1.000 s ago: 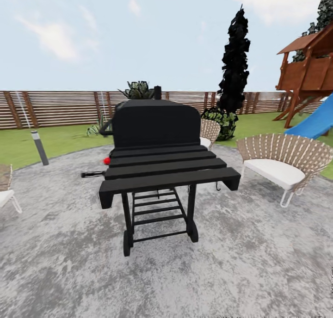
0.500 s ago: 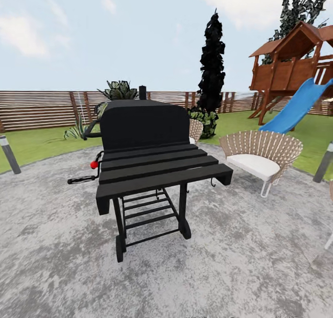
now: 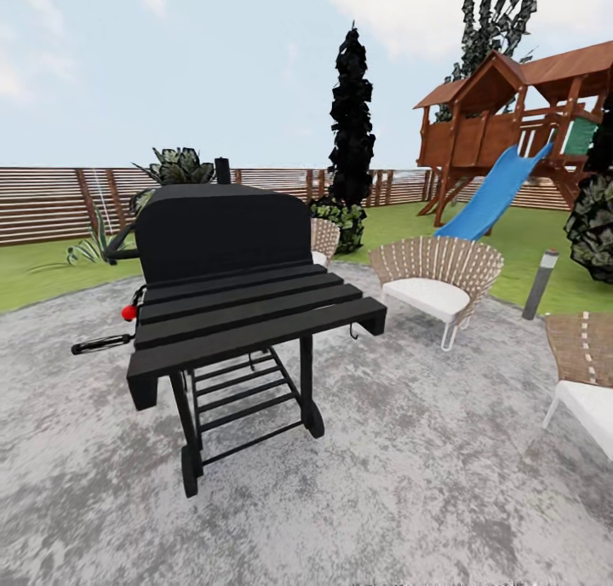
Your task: Pick up the pesticide atomizer in the garden and spray insectifuge to fully cover both potted plants in the garden.
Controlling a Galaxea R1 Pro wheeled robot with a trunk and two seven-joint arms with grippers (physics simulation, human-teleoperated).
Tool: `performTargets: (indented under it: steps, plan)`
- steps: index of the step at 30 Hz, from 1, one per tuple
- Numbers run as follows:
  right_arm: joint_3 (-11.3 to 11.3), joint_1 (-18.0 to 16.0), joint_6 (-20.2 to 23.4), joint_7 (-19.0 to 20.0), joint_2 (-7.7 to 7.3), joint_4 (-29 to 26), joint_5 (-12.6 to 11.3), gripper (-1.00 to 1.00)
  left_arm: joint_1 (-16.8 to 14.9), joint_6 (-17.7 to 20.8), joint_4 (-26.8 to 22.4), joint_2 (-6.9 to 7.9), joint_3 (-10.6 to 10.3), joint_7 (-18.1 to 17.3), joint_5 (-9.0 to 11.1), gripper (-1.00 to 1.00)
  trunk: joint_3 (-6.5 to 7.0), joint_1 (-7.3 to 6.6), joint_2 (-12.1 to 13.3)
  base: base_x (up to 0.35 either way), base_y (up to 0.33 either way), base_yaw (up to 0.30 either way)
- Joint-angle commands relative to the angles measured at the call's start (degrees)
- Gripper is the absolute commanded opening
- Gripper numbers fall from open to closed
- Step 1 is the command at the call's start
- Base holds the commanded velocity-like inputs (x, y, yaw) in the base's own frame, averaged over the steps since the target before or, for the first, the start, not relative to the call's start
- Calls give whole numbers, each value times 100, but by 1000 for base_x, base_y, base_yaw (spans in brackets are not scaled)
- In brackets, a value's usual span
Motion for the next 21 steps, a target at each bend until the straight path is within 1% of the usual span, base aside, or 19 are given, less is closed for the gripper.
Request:
performTargets:
  steps: [1,21]
  plan:
    - [-2,-5,-18,-2,1,6,0,100,-2,-18,2,2,-3,-6,-2,100,-6,0,-3,0,0,-267]
    - [-2,-5,-18,-1,1,6,0,100,6,-23,1,2,-3,-6,-11,100,-6,0,-3,0,0,-267]
